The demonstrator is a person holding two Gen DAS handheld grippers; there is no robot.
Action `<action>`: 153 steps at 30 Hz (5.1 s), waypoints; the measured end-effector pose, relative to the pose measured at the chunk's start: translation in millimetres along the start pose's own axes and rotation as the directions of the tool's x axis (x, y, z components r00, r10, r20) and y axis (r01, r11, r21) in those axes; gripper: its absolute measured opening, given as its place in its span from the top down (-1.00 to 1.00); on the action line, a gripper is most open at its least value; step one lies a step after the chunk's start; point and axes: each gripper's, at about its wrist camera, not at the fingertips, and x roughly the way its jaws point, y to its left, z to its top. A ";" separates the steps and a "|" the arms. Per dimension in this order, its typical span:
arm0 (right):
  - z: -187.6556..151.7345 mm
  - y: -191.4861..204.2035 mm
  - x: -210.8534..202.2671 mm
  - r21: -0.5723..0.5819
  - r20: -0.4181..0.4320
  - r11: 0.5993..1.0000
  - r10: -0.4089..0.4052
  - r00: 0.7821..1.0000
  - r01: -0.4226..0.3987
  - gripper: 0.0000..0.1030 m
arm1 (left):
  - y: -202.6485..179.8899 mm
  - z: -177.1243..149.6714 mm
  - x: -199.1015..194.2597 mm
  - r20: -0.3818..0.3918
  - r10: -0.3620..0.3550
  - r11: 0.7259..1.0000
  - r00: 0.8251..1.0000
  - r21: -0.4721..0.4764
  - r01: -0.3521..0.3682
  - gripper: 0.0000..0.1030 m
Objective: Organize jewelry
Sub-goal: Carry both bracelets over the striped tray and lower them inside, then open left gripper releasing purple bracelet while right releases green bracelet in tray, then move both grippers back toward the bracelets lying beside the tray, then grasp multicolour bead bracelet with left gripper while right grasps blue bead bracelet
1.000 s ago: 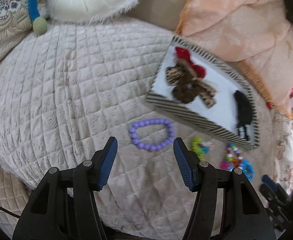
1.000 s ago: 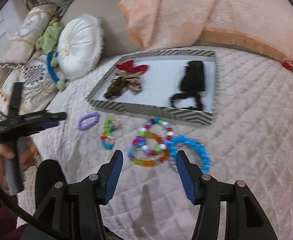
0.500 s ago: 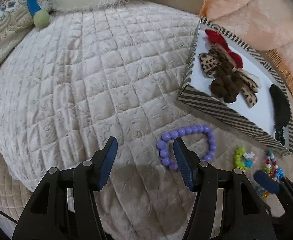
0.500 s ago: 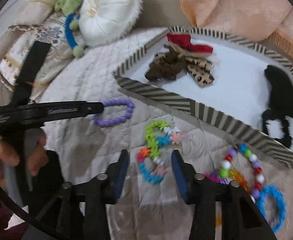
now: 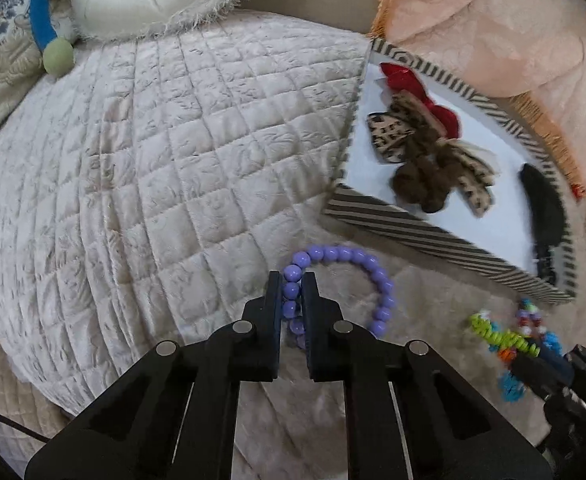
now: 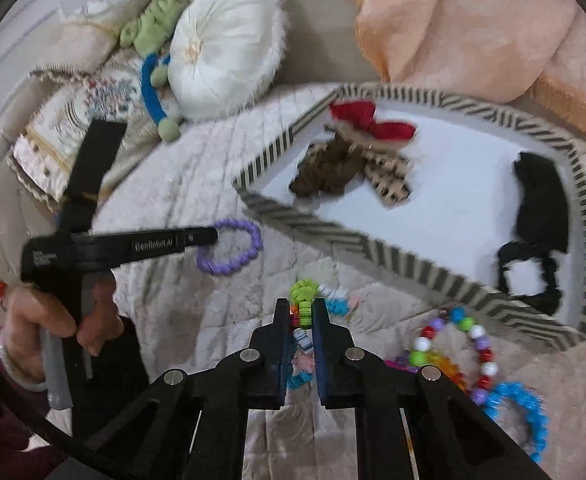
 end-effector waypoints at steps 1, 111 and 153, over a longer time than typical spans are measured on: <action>1.6 -2.2 -8.7 0.007 0.016 1.000 0.004 1.000 -0.004 0.80 | -2.5 -1.5 -6.6 0.008 -0.009 1.000 1.000 0.001 0.009 0.84; -14.5 -35.4 -133.8 0.149 0.199 0.962 -0.257 0.946 0.230 0.20 | -145.2 -43.1 -116.2 0.294 -0.019 0.974 0.956 0.221 -0.049 0.13; -73.4 -107.2 -57.5 0.094 -0.047 0.957 -0.270 0.962 0.273 0.81 | -185.7 -29.9 29.2 -0.124 -0.138 0.977 0.983 0.148 0.156 0.27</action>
